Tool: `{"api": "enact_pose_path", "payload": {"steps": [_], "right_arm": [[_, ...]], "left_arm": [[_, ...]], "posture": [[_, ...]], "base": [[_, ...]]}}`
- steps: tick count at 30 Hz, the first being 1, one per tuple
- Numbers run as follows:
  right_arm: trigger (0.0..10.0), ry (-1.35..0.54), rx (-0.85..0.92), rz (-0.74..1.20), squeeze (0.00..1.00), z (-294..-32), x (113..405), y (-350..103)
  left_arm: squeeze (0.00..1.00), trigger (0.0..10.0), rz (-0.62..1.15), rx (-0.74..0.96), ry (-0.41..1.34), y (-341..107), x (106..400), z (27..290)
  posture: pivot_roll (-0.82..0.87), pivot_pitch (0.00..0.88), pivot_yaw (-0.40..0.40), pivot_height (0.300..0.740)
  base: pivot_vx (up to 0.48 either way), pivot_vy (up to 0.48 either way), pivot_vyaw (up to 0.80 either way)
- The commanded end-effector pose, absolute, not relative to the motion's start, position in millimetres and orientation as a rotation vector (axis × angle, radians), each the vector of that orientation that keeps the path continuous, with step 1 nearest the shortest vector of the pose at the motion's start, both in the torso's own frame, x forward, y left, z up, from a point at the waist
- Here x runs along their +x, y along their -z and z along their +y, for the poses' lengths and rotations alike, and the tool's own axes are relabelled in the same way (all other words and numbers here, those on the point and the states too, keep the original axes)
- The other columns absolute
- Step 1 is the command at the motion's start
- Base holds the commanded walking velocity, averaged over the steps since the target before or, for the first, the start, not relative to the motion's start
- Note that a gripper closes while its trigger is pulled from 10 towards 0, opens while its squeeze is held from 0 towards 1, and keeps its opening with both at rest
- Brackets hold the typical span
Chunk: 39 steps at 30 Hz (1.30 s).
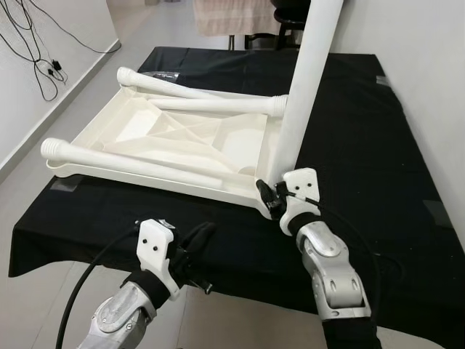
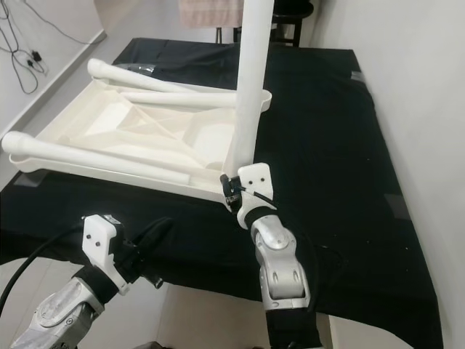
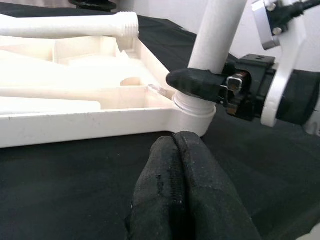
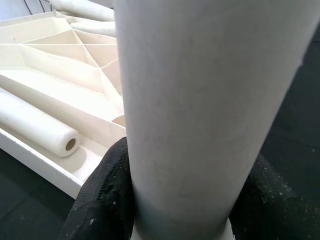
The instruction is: Building children table
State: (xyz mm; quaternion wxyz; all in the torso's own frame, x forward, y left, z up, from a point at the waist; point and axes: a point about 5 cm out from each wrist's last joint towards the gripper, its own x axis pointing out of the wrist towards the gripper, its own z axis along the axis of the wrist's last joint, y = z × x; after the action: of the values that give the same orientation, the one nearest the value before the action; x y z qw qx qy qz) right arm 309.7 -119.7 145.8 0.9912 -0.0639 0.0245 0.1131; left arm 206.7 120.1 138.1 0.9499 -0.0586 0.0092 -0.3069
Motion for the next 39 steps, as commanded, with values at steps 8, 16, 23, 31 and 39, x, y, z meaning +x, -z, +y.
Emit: {"api": "enact_pose_path", "payload": {"steps": [8,16,23,31,39], "right_arm": [[4.9,-0.143,-0.210,0.136,0.00,-136.4,309.0,-130.8],[10.0,-1.071,-0.279,-0.021,0.00,-124.8,331.7,-179.1],[10.0,-0.975,-0.269,-0.008,0.00,-132.9,355.7,-196.7],[10.0,-0.911,-0.218,0.011,1.00,-141.7,375.2,-198.7],[10.0,-0.823,-0.135,-0.005,1.00,-151.5,374.2,-186.8]], "left_arm": [[0.00,10.0,0.035,-0.119,0.619,-136.6,203.4,120.9],[0.00,10.0,0.029,-0.159,0.638,-135.1,212.4,114.9],[0.00,10.0,0.023,-0.168,0.632,-136.0,214.0,112.4],[0.00,10.0,0.021,-0.179,0.618,-135.8,214.6,113.8],[0.00,10.0,0.024,-0.183,0.623,-135.5,214.2,111.5]], "posture": [[0.05,0.165,0.011,0.740],[0.06,0.154,-0.011,0.740],[0.08,0.152,-0.030,0.740],[0.08,0.151,-0.035,0.740],[0.08,0.155,-0.026,0.740]], "base": [[0.000,0.000,0.00],[0.000,0.000,0.00],[0.000,0.000,0.00],[0.000,0.000,0.00],[0.000,0.000,0.00]]}}
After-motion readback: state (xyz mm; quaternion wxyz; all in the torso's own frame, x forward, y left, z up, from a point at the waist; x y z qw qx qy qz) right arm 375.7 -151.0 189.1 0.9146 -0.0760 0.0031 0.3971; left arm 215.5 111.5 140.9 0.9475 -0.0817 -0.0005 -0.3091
